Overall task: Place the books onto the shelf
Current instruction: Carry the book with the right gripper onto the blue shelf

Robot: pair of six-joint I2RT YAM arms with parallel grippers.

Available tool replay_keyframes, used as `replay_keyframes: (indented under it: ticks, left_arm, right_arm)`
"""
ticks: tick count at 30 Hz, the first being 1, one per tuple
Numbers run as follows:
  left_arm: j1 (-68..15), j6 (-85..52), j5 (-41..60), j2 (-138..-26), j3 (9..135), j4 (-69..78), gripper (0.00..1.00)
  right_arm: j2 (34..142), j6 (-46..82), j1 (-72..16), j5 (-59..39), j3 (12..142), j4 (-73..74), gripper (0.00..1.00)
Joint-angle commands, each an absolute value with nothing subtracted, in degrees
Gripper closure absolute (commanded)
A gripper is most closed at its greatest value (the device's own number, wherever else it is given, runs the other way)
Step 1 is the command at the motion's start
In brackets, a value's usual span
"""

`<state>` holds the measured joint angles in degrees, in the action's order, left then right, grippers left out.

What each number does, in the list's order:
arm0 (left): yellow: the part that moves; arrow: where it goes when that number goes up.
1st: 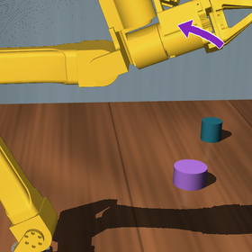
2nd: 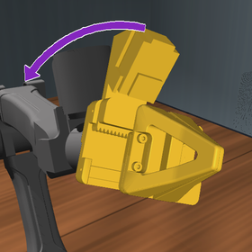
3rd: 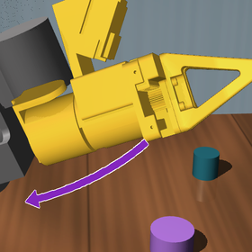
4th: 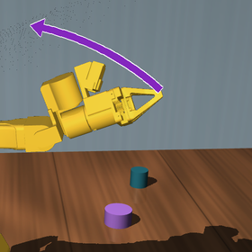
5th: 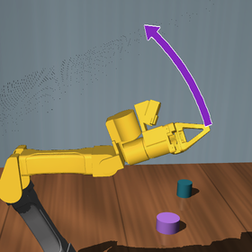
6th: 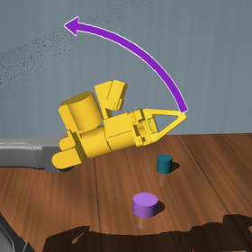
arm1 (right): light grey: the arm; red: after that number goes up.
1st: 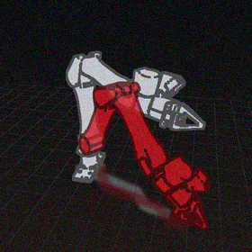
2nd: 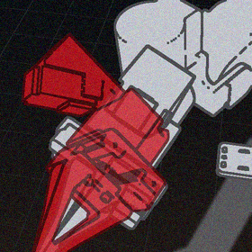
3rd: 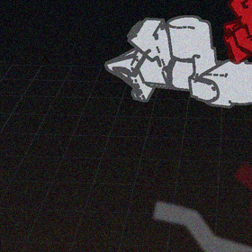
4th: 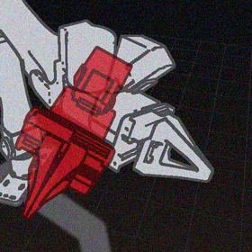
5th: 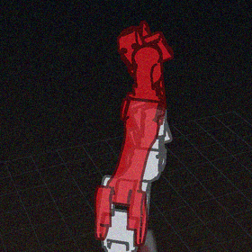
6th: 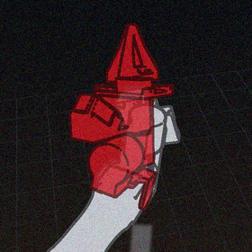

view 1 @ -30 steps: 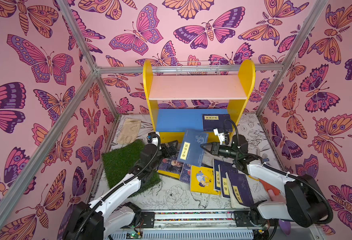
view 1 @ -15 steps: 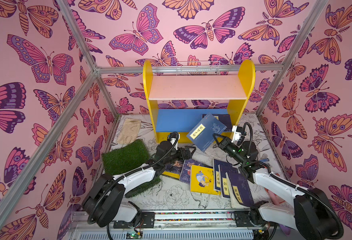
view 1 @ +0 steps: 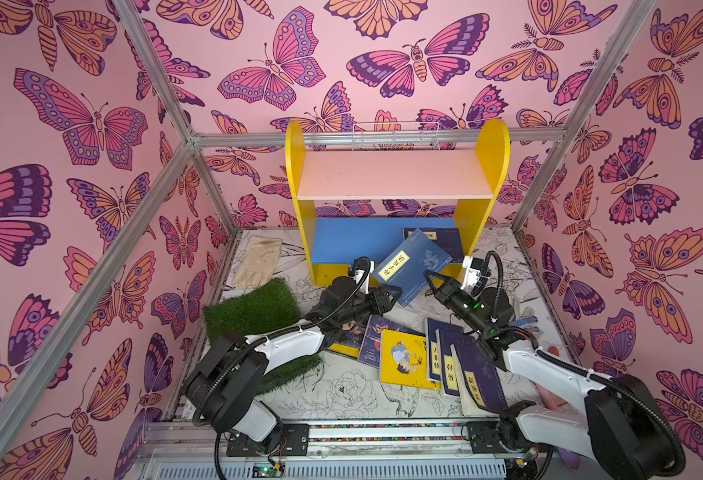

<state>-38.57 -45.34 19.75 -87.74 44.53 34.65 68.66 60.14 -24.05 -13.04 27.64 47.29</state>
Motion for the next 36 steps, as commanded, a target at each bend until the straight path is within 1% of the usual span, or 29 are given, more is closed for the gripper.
replay_keyframes:
  ticks: [1,3,4,5,6,8,9,11,13,23,25,27,29,30,31,32,33,34,35,36]
  left_arm:
    - [-38.67,-44.96,18.18,-87.42,46.47,37.15,0.71]
    - [-38.61,-44.74,17.65,-86.73,46.97,36.57,0.94]
    - [-38.51,-44.72,17.26,-86.36,47.10,36.18,1.00]
    - [-38.42,-44.86,17.05,-85.81,47.14,35.99,1.00]
    - [-38.33,-44.84,17.12,-85.38,47.02,36.03,1.00]
    - [-37.94,-45.27,17.83,-84.71,46.83,36.33,1.00]
    - [-37.65,-45.64,18.53,-84.50,46.68,36.74,1.00]
    - [-37.00,-46.84,20.23,-84.18,46.45,37.82,1.00]
    - [-36.33,-47.79,22.46,-84.11,46.49,39.20,1.00]
    - [-36.04,-47.88,27.26,-84.59,48.07,38.89,1.00]
    - [-36.04,-48.16,27.76,-84.88,48.29,39.29,1.00]
    - [-36.05,-48.21,27.72,-85.23,48.69,38.77,1.00]
    - [-36.08,-47.80,25.89,-85.27,48.61,37.59,1.00]
    - [-36.03,-47.18,24.31,-84.87,48.61,35.89,0.98]
    - [-36.03,-46.17,22.70,-84.38,48.64,34.07,0.88]
    - [-35.99,-44.96,19.98,-83.53,48.50,31.57,0.69]
    - [-35.94,-43.98,16.58,-82.47,48.30,28.63,0.54]
    - [-35.82,-43.23,13.84,-81.53,48.02,26.43,0.43]
    - [-35.60,-42.66,10.71,-80.44,47.39,23.91,0.34]
    - [-35.28,-42.70,7.08,-79.36,46.76,21.16,0.32]
  right_arm:
    - [68.42,61.49,-24.83,-12.83,27.34,50.59,1.00]
    - [68.14,61.47,-24.79,-12.65,27.20,49.04,1.00]
    - [67.81,61.36,-24.79,-12.60,27.16,47.78,1.00]
    - [67.49,61.49,-24.86,-12.65,27.32,46.19,0.96]
    - [67.21,61.78,-24.81,-13.04,27.64,44.06,0.86]
    - [67.11,60.72,-24.83,-15.48,27.78,42.72,0.70]
    - [67.14,60.48,-24.79,-16.96,27.88,42.50,0.66]
    - [67.71,59.73,-24.66,-20.37,28.17,42.11,0.61]
    - [67.85,59.22,-24.53,-22.43,28.09,41.92,0.61]
    - [69.13,59.33,-24.57,-24.76,28.59,44.93,0.68]
    - [70.01,59.25,-24.52,-26.12,29.41,45.24,0.75]
    - [71.01,60.12,-24.56,-26.76,29.88,46.53,0.91]
    - [71.51,61.01,-24.53,-25.94,29.63,48.32,0.99]
    - [71.58,61.47,-24.55,-24.91,29.48,48.83,1.00]
    - [71.54,61.67,-24.60,-23.98,29.44,49.01,1.00]
    - [71.56,61.73,-24.39,-22.90,29.42,49.11,1.00]
    - [71.57,61.78,-24.23,-22.02,29.57,49.62,1.00]
    - [71.72,61.80,-23.84,-21.62,29.83,50.11,1.00]
    - [71.99,62.14,-23.05,-21.23,30.46,50.44,1.00]
    - [72.26,62.52,-22.42,-20.86,31.16,50.66,1.00]
